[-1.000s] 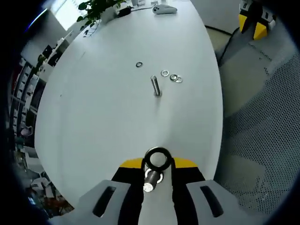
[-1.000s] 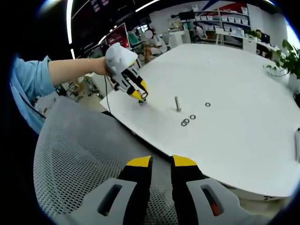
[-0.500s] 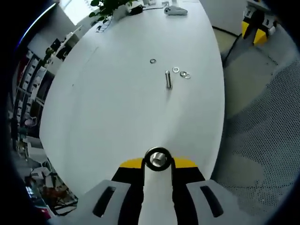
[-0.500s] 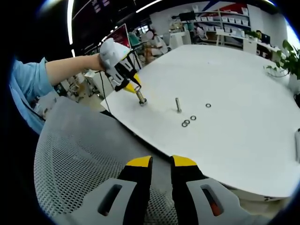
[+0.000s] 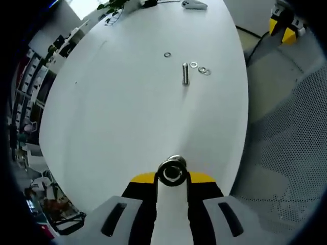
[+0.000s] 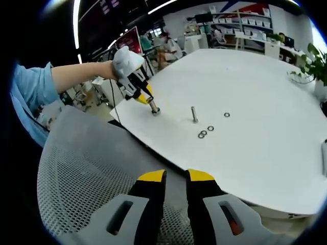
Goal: Place the washer onto the threaded stud by aligning its center hole with the stud, sliding it down to the base, and recovering from edge contact or off-axis alignment until the washer reaches the visible bottom stop.
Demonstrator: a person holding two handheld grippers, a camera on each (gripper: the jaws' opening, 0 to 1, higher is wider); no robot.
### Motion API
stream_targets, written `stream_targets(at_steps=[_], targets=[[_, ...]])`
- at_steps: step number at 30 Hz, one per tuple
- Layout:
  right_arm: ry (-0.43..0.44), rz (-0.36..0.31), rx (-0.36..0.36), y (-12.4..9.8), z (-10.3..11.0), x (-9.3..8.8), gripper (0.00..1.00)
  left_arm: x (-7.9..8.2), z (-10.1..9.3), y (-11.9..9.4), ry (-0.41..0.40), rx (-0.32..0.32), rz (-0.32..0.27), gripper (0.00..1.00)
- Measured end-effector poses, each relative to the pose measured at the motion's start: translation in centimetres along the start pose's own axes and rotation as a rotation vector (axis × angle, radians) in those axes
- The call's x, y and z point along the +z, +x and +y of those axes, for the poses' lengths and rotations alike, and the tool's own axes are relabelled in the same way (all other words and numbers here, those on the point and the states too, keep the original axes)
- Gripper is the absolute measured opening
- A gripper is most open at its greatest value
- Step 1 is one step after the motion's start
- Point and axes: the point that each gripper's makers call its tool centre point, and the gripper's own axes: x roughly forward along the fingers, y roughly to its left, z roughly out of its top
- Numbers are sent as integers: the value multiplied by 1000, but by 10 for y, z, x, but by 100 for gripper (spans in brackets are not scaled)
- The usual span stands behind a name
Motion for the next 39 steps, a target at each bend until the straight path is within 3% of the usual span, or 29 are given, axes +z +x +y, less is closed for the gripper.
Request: stream_targets(at_steps=[24,39], targets=[[7,18,-8,1,-2,-3,18,-7,-7,39,12,-47,53,19],[9,19,-11,1,-2,-3,18,-7,-9,47,0,-57,74,19]])
